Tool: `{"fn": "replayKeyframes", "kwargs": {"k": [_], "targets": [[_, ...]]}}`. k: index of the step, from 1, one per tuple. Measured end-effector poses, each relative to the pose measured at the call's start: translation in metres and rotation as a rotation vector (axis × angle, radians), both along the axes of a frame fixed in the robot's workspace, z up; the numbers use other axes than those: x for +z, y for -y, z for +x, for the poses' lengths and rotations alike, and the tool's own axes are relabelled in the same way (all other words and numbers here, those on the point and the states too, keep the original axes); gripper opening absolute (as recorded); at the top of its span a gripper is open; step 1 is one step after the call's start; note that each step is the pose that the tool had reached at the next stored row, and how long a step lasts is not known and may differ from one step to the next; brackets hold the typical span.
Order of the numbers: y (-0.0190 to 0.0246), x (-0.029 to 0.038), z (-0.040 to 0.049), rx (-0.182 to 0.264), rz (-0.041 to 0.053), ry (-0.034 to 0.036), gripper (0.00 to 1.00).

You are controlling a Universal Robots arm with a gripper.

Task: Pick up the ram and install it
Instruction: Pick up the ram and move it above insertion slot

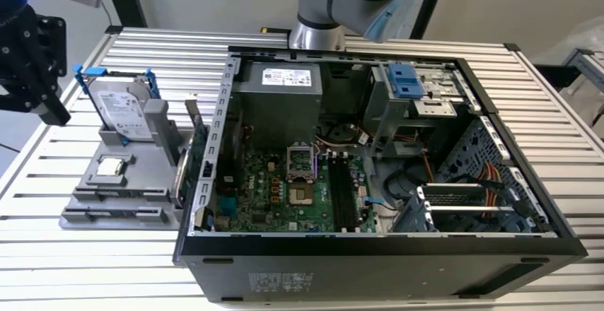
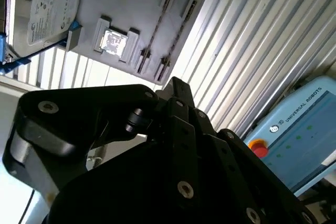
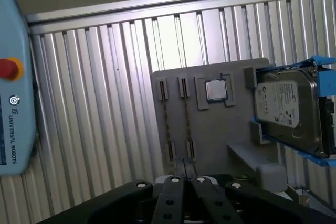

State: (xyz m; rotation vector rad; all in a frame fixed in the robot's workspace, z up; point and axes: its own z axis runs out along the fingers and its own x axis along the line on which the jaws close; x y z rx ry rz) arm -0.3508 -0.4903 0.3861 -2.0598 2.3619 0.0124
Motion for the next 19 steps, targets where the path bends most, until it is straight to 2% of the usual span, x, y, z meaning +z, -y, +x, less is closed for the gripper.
{"fn": "replayKeyframes", "kwargs": {"k": [8,19], "targets": [[0.0001,0.0000,-0.0001,0.098,0.0007,0.0000,0.00],[0.0001,0.0000,0.0000,0.193,0.0007,0.0000,0.00]]}}
